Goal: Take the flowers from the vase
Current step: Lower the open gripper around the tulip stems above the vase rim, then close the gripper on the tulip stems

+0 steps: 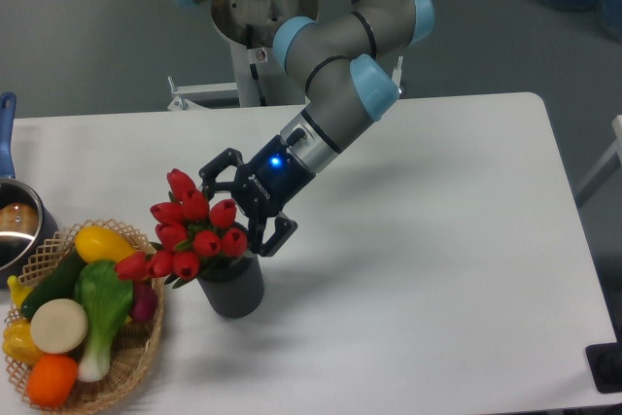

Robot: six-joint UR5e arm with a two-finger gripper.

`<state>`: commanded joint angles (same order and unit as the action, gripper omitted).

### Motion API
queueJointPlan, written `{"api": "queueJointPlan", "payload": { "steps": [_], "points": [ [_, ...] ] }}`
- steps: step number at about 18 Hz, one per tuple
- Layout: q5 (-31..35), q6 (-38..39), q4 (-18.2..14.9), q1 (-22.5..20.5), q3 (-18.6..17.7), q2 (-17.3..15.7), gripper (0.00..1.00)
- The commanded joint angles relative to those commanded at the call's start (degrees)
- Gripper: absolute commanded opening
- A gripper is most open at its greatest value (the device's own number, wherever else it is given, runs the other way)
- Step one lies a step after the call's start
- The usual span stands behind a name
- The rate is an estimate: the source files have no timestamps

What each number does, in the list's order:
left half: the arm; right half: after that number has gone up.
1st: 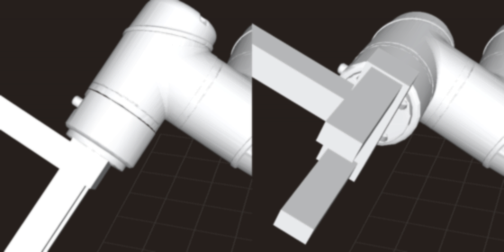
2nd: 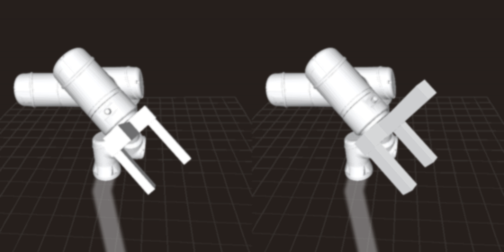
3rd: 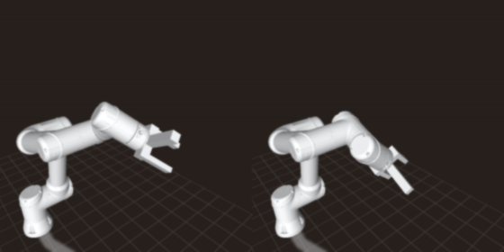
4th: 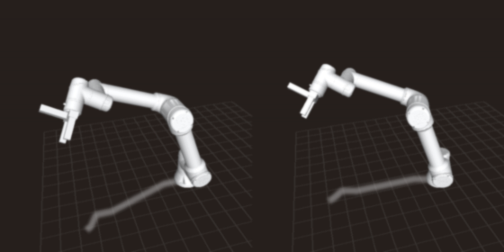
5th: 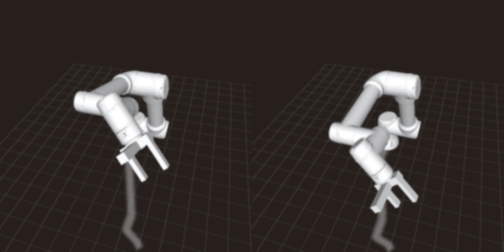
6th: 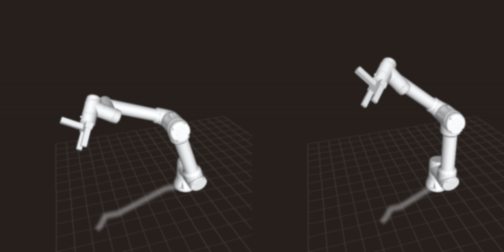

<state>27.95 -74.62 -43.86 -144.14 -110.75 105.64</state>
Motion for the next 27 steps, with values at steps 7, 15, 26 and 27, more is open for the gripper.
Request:
{"api": "queueJointPlan", "payload": {
  "steps": [7,15,26,27],
  "points": [
    [-0.26,0.0,0.0,0.7,0.62,0.62,1.0],
    [-0.26,0.0,0.0,1.05,0.88,0.62,0.76],
    [-0.26,-0.09,0.0,0.44,0.97,0.62,0.43],
    [-0.26,-0.09,0.0,0.44,0.88,0.62,0.39]
  ]
}}
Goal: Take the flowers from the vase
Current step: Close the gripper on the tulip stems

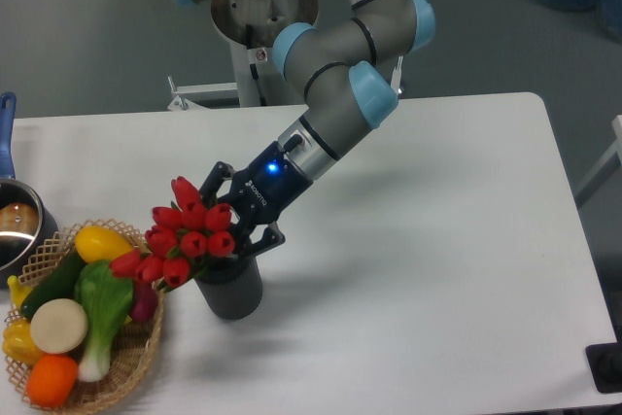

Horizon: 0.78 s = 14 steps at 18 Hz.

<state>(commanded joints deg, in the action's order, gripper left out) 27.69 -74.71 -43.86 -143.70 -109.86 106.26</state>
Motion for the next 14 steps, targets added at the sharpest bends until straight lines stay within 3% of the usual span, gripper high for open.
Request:
{"api": "queueJointPlan", "payload": {
  "steps": [1,4,5,14],
  "points": [
    [0.0,0.0,0.0,0.0,0.09,0.0,0.34],
    [0.0,0.09,0.0,-0.44,0.0,0.0,0.31],
    [0.0,0.17,0.0,-0.53,0.0,-0.09,0.26],
    [-2.1,0.44,0.0,-1.41,0.09,-1.31,0.25]
  ]
}}
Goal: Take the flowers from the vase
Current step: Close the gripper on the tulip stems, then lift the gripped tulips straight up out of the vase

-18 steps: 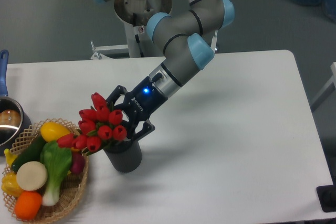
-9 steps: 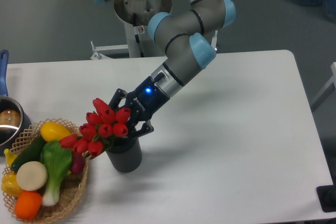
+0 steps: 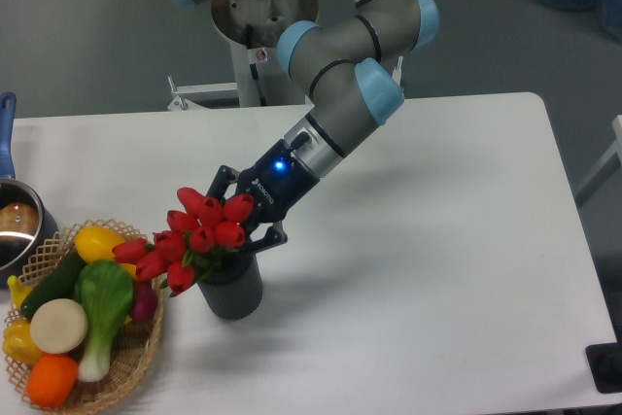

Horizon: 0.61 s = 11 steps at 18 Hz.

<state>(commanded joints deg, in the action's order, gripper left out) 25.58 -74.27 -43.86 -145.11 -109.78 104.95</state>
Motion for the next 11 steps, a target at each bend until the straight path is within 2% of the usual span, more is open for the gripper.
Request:
{"api": "queueJointPlan", "payload": {
  "steps": [3,9,11],
  "points": [
    [-3.34,0.35,0.0,-1.31,0.0,-1.84,0.25],
    [-4.22,1.67,-0.09,-2.63,0.18,-4.04,0.25],
    [-7.28,2.72,-0.09,-3.42,0.35,-4.75,0.25]
  ]
}}
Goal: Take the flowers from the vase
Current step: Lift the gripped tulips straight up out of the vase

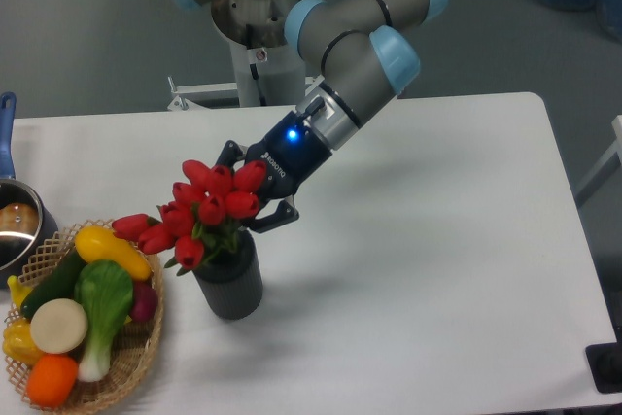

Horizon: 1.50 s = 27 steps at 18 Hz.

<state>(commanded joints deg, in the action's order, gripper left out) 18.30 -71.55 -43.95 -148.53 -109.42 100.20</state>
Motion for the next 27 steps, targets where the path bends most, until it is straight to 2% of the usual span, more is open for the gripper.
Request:
{"api": "queueJointPlan", "payload": {
  "steps": [4,8,13,17,27],
  "points": [
    [-3.79,3.96,0.0,-1.85,0.44,-2.19,0.25],
    [-6.34,6.06,0.0,-2.29,1.32,-2.99,0.25],
    [-6.61,6.95,0.0,-2.9,1.76,-3.17,0.24],
    [-6.52,10.98,-0.09,-4.04,4.48,-3.08,0.24],
    [-6.26,11.61,-0.17,-5.45,5.1,-4.22,0.24]
  ]
}}
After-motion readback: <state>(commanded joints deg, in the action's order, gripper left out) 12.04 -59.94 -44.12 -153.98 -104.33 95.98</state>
